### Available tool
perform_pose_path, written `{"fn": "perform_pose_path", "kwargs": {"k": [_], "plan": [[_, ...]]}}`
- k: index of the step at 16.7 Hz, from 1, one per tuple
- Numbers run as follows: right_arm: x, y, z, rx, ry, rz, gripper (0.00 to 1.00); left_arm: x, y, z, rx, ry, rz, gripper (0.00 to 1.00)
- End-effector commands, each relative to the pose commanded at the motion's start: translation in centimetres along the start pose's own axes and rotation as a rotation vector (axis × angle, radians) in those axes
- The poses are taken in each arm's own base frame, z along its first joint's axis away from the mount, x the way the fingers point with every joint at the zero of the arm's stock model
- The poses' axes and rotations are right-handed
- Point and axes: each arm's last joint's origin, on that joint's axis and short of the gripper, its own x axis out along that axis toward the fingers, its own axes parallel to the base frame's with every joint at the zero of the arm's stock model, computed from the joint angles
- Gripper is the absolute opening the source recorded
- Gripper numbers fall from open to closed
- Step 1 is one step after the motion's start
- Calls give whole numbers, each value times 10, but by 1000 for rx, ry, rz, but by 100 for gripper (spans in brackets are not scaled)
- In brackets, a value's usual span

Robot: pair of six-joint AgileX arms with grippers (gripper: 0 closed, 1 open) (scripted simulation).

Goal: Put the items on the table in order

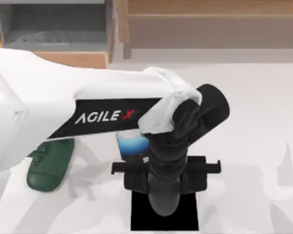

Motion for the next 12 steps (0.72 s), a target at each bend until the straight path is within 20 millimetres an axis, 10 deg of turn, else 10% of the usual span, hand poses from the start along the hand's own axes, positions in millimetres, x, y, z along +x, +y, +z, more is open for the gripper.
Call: {"fn": "perform_pose_path", "kwargs": {"k": [10,12], "plan": [[0,0,0,0,0,0,100,10,0,0,0,0,0,0],[0,0,0,0,0,0,100,10,0,0,0,0,0,15]]}}
